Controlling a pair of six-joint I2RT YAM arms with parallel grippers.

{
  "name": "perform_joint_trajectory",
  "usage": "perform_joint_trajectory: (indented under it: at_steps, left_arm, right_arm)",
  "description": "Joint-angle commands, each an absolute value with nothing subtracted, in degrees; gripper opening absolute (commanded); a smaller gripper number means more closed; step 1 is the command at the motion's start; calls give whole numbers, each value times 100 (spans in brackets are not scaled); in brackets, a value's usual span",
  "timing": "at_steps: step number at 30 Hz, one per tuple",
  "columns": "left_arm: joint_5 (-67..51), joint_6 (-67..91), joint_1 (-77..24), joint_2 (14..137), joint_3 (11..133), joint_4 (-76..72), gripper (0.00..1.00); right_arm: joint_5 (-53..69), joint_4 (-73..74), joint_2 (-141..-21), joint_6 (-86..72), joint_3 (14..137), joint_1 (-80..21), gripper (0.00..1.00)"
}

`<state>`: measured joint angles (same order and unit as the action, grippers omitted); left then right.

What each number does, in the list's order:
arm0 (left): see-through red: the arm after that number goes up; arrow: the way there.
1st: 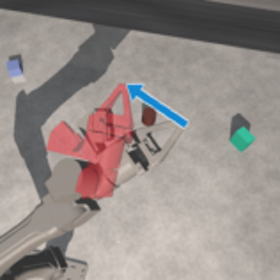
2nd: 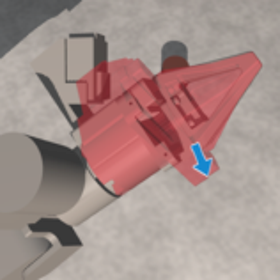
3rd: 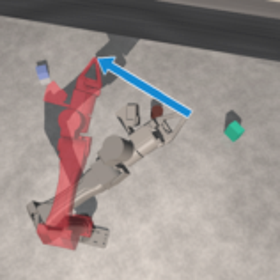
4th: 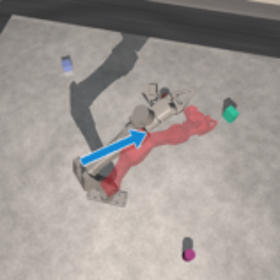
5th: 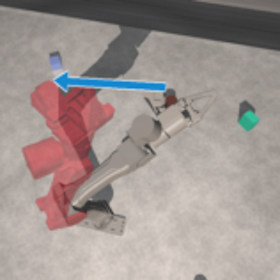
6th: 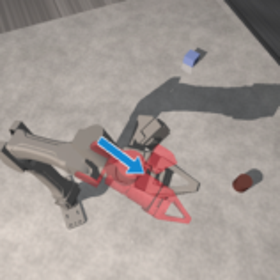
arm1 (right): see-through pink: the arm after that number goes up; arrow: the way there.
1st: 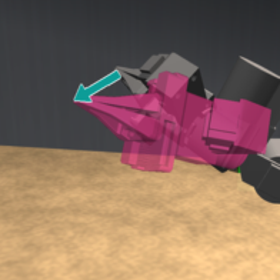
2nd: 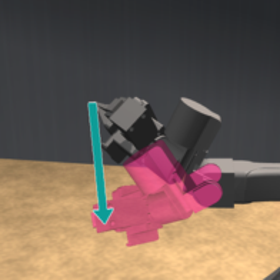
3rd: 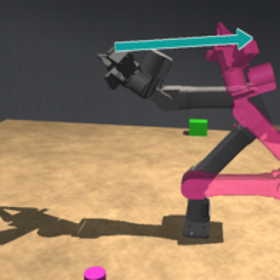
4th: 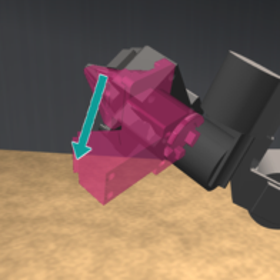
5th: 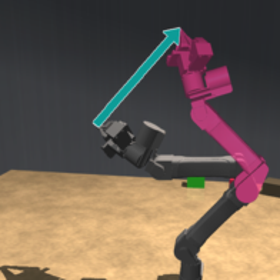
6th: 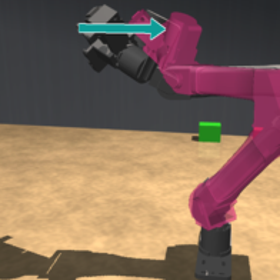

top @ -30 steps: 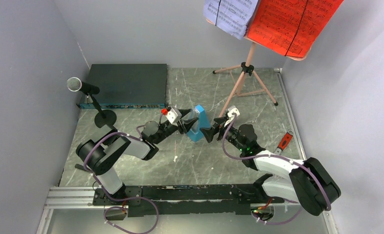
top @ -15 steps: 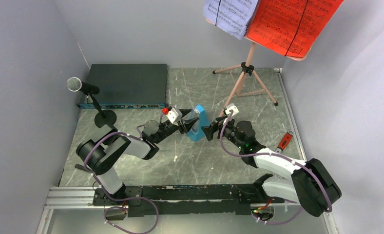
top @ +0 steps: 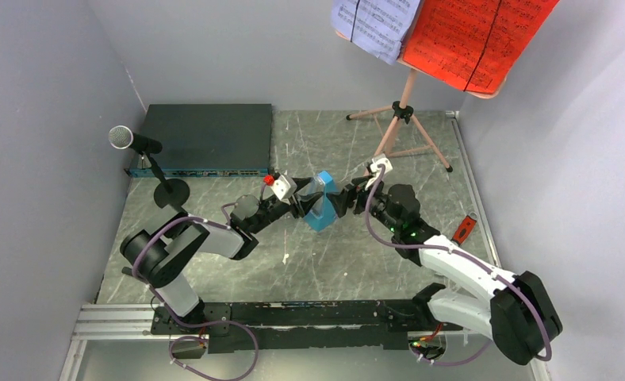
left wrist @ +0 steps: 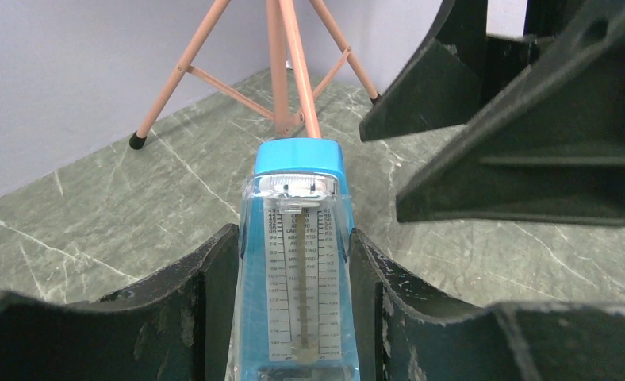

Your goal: Pack up the instrument practice props

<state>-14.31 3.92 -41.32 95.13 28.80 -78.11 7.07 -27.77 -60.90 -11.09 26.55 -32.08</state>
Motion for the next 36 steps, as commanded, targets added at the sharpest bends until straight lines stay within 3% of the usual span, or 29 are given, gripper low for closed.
perform_joint_trajectory:
  at_steps: [1, 13, 22, 30, 36]
  left_arm:
    - [-1840, 714, -4192, 9437, 2829, -7210, 45]
    - [-1966, 1011, -4192, 9773, 2896, -7447, 59]
    - [-1951, 983, -4184, 9678, 2905, -7292, 68]
    - [-1971, 967, -4192, 9599, 2894, -7245, 70]
    - [-1955, 944, -4188, 9536, 2883, -7212, 70]
  right_arm:
    - [533, -2358, -5857, -1339, 3171, -3217, 100]
    - [961, -1672, -6254, -1795, 4147, -3250, 100]
    - [47, -1175, -6967, -1555, 4658, -3748, 100]
    - [-255, -1190, -7330, -1548, 4621, -3806, 99]
    - [-198, -1235, -7452, -1513, 4600, -3806, 92]
